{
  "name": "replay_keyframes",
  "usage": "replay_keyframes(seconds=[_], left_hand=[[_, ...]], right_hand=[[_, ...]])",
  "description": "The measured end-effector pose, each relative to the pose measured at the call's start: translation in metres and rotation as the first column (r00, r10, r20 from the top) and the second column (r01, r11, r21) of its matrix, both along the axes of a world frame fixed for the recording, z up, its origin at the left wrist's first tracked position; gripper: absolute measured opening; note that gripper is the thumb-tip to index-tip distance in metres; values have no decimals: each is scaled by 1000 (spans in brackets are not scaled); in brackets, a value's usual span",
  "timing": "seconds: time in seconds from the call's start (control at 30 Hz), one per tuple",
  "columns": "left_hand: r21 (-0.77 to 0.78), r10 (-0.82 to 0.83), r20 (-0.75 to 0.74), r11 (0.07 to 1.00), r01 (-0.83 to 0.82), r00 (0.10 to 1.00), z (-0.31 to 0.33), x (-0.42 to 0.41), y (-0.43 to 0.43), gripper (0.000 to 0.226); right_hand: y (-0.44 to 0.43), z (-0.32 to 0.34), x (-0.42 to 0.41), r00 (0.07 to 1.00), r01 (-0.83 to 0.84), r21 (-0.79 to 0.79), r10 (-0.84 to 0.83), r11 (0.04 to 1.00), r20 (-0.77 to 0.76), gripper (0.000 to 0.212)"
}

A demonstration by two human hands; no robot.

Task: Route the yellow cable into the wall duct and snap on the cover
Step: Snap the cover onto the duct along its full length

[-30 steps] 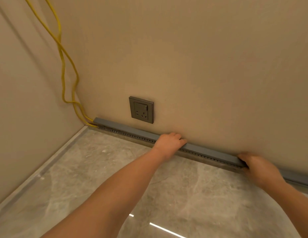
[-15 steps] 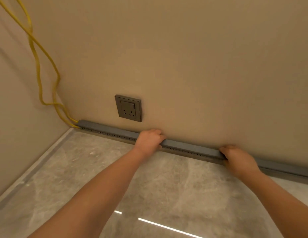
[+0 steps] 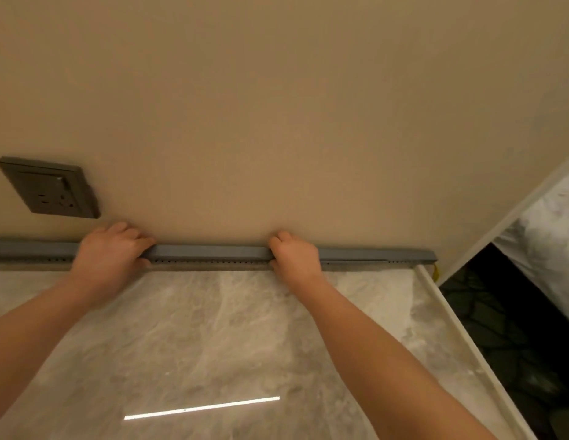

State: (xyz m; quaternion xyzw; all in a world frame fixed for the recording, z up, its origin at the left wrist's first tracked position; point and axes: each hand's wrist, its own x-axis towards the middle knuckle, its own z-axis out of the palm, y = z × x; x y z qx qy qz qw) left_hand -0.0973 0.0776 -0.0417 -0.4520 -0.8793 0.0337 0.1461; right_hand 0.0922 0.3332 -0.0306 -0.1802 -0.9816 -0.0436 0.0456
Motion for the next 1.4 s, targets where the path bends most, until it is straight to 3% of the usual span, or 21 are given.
replay_keyframes(seconds=[0.4, 0.6, 0.8, 1.0, 1.4], left_hand=[[72, 100, 134, 991, -111, 986, -2, 1, -20, 45], [89, 121, 175, 986, -138, 977, 10, 17, -18, 11], [37, 233, 164, 970, -242, 959, 10, 20, -31, 25], [-81, 325, 286, 946, -315, 901, 14, 22, -70, 55], [-1, 380, 345, 914, -405, 858, 9, -33, -185, 43]], right_hand=[[-15, -5, -15, 999, -31, 13, 31, 999, -17, 18], [-15, -8, -11, 1000, -5, 35, 4, 999, 19, 18], [-43, -2, -37, 986, -168, 13, 168, 986, -19, 22], [-94, 0, -73, 954, -299, 1, 299, 954, -18, 27], [-222, 1, -151, 915, -398, -61, 393, 915, -90, 37]])
